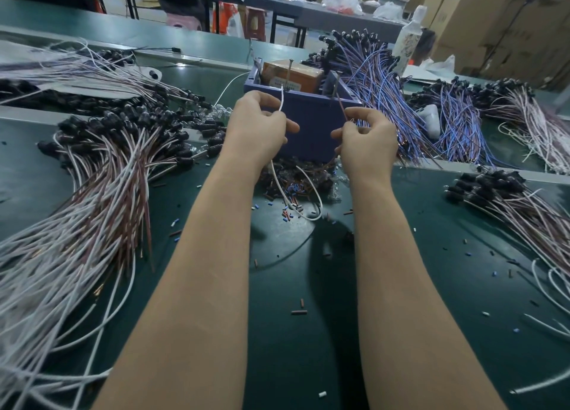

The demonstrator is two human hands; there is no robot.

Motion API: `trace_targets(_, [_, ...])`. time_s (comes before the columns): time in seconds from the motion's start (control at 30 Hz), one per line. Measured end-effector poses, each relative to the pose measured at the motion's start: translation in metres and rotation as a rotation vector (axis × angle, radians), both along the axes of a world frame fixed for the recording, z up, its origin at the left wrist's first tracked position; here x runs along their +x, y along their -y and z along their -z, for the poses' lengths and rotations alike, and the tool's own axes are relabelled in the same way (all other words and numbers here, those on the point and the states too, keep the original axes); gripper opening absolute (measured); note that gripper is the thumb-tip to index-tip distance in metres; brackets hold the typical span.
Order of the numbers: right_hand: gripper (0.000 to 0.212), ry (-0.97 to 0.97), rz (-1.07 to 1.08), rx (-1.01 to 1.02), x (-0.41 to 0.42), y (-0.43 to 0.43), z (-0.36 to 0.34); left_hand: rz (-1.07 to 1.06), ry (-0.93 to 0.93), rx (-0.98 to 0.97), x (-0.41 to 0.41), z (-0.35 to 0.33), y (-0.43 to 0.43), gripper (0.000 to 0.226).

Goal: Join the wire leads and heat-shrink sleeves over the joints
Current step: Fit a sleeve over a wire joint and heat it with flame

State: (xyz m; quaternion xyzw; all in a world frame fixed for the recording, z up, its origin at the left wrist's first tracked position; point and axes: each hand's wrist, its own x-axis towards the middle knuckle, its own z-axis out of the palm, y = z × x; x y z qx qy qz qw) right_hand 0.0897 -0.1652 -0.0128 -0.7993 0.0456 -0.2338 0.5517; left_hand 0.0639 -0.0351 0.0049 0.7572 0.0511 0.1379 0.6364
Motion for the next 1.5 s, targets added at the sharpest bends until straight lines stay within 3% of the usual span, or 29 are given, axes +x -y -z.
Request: trace_targets(1.5, [0.018,-0.064,-0.061,-0.056,-0.0043,0.0020,-0.0039,0.041,0.040,0.090,-0.0014,0.0005,-0.0024,0.023])
